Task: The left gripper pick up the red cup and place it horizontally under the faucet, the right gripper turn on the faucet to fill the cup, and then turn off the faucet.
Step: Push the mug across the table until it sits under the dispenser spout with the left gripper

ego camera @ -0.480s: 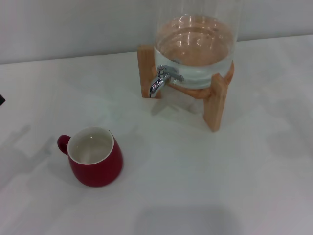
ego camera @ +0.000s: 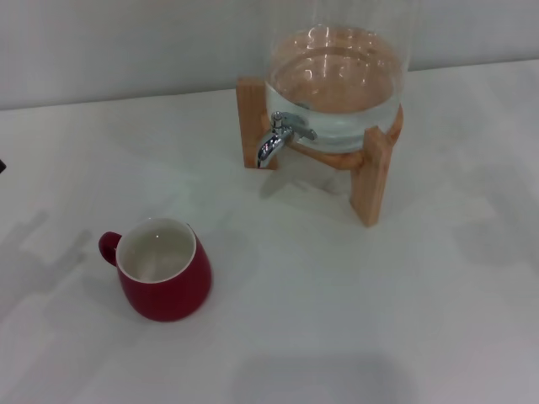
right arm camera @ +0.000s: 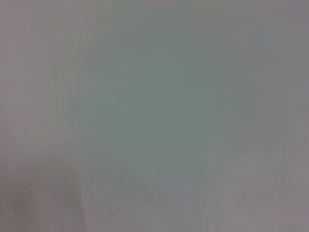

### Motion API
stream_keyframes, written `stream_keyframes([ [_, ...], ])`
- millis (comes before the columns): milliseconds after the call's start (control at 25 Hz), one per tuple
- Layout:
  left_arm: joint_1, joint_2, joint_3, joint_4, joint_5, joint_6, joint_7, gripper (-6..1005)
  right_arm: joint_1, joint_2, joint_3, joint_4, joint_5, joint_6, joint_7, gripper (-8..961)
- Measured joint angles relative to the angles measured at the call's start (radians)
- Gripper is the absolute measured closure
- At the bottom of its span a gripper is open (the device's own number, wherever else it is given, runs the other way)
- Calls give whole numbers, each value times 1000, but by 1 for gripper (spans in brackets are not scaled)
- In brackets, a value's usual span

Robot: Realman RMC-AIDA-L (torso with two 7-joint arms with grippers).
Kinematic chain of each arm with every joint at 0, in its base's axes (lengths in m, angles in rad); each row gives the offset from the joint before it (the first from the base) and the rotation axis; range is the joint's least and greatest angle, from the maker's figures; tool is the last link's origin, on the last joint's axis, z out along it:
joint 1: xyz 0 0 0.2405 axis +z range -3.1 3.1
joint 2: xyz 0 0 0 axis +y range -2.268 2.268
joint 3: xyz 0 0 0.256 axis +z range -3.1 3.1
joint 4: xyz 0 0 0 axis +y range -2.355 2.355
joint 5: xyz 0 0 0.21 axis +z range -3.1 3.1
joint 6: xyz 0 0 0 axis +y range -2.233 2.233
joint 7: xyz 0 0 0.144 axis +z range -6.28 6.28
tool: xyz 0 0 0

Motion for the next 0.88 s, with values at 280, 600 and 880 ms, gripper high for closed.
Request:
stream_keyframes([
  [280,-6,0,0,-1,2,12,0,129,4,0,0,0,0,-3,0,229],
  [600,12,0,0,-43,17,23,5,128,6,-2,0,0,0,-17,0,229],
  [880,29,0,0,-130,19,25,39,129,13,-6,0,0,0,-17,2,229],
])
